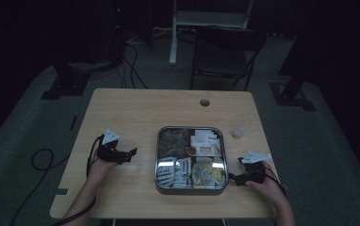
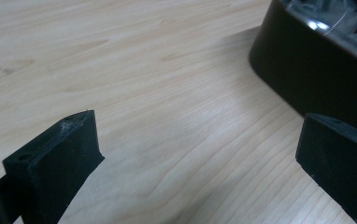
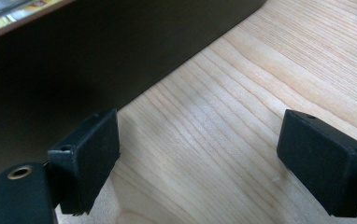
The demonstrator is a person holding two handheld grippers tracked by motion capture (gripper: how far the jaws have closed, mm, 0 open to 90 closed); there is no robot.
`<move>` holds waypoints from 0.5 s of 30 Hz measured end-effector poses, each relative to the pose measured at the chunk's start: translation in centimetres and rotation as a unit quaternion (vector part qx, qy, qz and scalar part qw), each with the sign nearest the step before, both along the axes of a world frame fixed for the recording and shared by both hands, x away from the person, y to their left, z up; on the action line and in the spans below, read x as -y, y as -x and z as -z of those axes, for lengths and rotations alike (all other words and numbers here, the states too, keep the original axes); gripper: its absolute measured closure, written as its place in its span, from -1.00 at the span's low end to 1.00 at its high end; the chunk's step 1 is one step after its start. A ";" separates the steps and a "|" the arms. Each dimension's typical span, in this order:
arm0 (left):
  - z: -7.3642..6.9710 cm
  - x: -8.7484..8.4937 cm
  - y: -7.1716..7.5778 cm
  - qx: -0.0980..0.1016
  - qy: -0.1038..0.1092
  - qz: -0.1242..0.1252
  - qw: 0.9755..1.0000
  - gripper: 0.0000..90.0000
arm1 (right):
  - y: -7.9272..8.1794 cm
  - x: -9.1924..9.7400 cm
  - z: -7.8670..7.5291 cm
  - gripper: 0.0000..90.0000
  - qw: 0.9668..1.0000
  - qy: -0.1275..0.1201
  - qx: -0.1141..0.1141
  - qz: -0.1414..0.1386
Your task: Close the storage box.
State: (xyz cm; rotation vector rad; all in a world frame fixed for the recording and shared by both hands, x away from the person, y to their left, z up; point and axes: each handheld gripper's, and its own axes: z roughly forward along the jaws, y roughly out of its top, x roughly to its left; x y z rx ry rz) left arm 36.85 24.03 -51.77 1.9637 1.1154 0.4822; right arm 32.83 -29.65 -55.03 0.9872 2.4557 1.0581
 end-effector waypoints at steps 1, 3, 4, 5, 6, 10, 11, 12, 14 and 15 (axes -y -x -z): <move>0.1 -0.2 0.1 -0.001 -0.001 -0.002 1.000 -0.99 | 0.0 0.0 0.0 -0.72 1.000 0.000 0.000 0.000; 0.4 -0.5 0.4 -0.002 -0.002 -0.005 1.000 -0.99 | 0.0 0.0 0.0 -0.72 1.000 0.000 0.000 0.000; 0.4 -0.5 0.4 -0.002 -0.002 -0.005 1.000 -0.99 | 0.0 0.0 0.0 -0.72 1.000 0.000 0.000 0.000; 0.6 -1.1 0.8 -0.005 -0.008 -0.011 1.000 -0.99 | 0.0 0.0 0.0 -0.72 1.000 0.000 0.000 0.000; 0.6 -1.1 0.8 -0.005 -0.008 -0.011 1.000 -0.99 | 0.0 0.0 0.0 -0.72 1.000 0.000 0.000 0.000; 1.0 -2.2 1.6 -0.004 -0.010 -0.031 0.999 -0.99 | 0.0 0.0 0.0 -0.72 1.000 0.000 0.000 0.000; 1.0 -2.4 1.8 -0.002 -0.011 -0.036 0.999 -0.99 | 0.0 0.0 0.0 -0.72 1.000 0.000 0.000 0.000; 1.1 -2.5 2.1 0.003 -0.015 -0.042 0.999 -0.99 | 0.0 0.0 0.0 -0.72 1.000 0.000 0.000 0.000; 1.4 -2.8 2.6 0.008 -0.020 -0.050 0.999 -0.99 | 0.0 0.0 0.0 -0.72 1.000 0.000 0.000 0.000; 1.5 -3.0 2.9 0.008 -0.020 -0.053 0.998 -0.99 | 0.0 0.0 0.0 -0.72 1.000 0.000 0.000 0.000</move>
